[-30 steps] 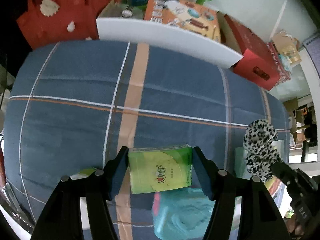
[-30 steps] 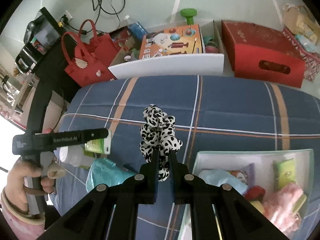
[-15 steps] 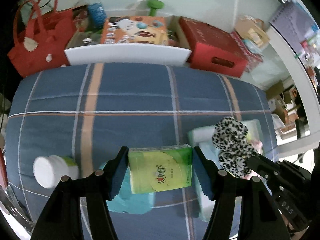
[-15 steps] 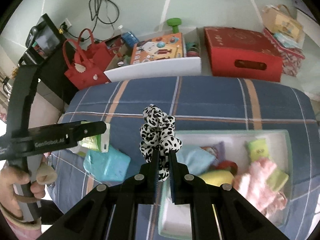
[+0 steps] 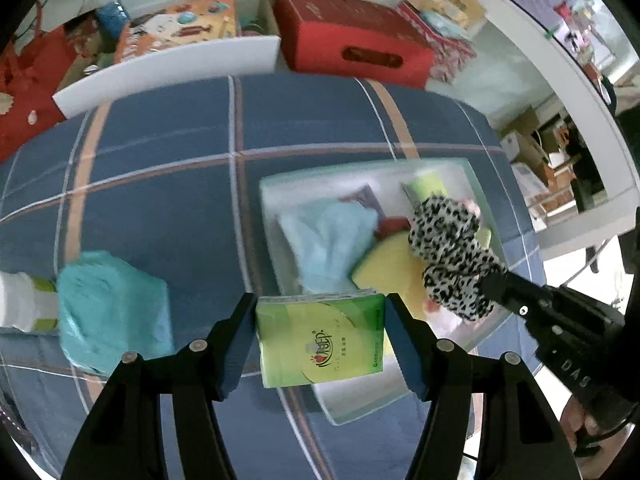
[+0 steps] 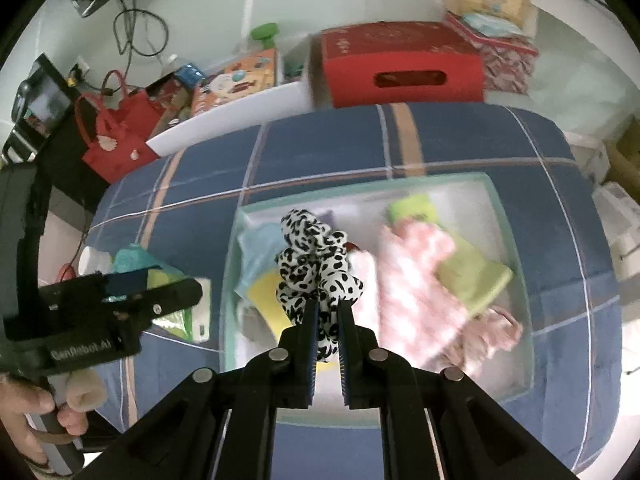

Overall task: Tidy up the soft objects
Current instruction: 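Carry the green tissue packet and scrunchie over the white tray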

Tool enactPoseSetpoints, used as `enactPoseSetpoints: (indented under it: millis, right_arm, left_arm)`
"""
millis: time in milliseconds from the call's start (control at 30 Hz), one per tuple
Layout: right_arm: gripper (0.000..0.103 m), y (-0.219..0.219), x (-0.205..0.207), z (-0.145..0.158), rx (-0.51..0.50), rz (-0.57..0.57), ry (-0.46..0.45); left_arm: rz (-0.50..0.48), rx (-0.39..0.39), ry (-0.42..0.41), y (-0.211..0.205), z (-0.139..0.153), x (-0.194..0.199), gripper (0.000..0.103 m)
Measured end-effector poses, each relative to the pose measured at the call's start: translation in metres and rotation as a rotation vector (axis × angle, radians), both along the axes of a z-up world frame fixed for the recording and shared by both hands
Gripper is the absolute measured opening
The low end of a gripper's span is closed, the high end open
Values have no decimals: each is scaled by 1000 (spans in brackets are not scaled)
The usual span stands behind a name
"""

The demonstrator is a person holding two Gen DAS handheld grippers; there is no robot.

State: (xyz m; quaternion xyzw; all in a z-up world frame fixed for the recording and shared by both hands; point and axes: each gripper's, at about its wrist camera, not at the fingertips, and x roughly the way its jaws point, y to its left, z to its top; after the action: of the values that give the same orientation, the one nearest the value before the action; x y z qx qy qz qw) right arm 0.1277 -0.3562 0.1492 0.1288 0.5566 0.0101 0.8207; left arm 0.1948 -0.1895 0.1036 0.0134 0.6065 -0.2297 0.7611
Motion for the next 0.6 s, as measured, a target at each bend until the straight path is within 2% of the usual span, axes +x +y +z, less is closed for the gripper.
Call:
enactPoseSetpoints:
  millis: [300, 467, 533, 600]
  right_arm:
    - [10, -5, -24, -28, 10, -9, 51]
    - [10, 0, -29, -40, -4, -6, 68]
    - [12, 1, -31, -42, 0, -9, 71]
    - [13, 1, -33, -42, 2, -21, 75]
  left_arm:
    - [-30, 20, 50, -29, -43, -26, 65]
    - [-17, 16, 50, -31, -51, -29, 65]
    - [-5, 6, 56, -27, -51, -31, 67]
    - [3, 4, 52, -23, -50, -33, 74]
